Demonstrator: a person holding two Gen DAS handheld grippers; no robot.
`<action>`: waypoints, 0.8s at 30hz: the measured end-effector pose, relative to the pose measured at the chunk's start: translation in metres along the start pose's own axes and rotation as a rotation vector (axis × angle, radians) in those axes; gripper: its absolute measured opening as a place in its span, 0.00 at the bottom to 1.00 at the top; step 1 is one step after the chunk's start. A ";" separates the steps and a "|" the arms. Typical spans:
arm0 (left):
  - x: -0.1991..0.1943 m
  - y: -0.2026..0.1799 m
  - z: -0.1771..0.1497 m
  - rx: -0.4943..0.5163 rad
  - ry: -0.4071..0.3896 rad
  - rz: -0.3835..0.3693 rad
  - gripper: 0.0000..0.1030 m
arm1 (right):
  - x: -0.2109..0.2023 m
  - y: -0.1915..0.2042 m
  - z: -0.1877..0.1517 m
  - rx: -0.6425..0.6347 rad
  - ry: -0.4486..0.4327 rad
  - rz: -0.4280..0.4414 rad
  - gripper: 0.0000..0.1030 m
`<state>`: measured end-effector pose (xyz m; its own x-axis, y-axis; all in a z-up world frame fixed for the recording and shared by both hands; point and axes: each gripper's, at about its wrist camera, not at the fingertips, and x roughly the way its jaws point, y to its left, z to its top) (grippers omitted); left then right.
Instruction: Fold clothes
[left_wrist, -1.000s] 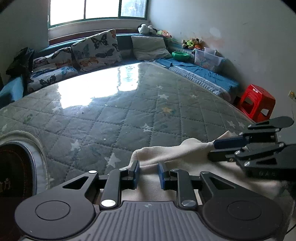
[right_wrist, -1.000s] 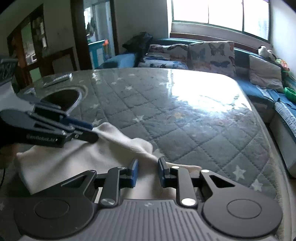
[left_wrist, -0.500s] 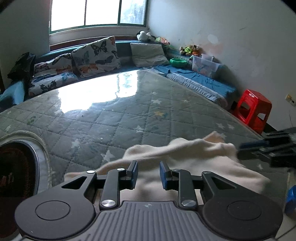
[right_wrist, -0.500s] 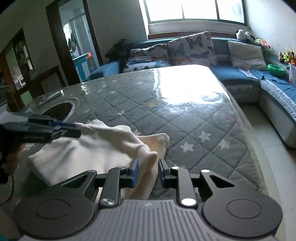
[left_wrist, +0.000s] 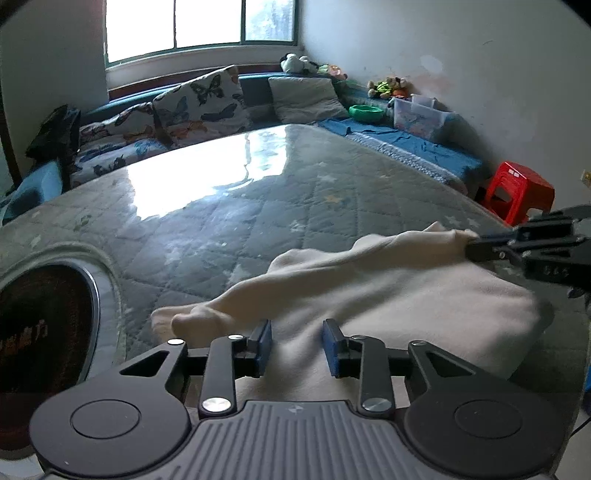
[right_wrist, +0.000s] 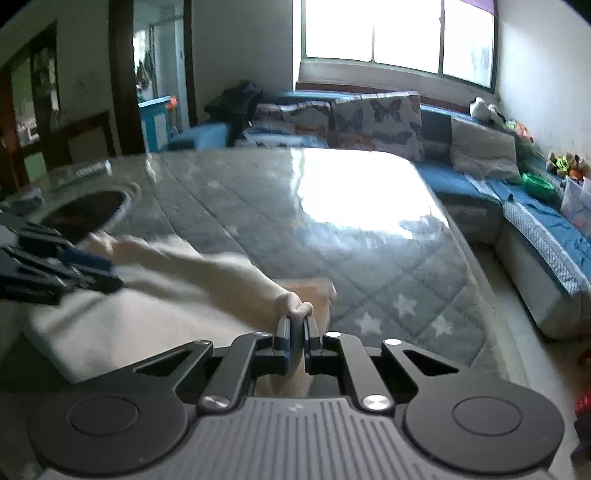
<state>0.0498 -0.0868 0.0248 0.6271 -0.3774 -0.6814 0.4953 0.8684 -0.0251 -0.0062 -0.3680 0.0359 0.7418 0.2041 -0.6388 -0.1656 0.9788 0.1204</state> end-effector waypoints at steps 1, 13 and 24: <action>0.000 0.001 -0.001 -0.004 -0.001 -0.001 0.35 | 0.000 0.001 0.000 -0.007 -0.005 -0.010 0.07; -0.004 0.004 0.015 -0.050 -0.029 -0.037 0.33 | 0.011 0.013 0.012 -0.054 -0.004 -0.008 0.11; 0.022 0.012 0.027 -0.084 -0.002 -0.045 0.33 | 0.018 0.030 0.030 -0.089 -0.005 0.056 0.11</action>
<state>0.0862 -0.0936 0.0290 0.6066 -0.4168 -0.6770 0.4705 0.8746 -0.1168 0.0219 -0.3350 0.0512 0.7327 0.2586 -0.6295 -0.2637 0.9606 0.0877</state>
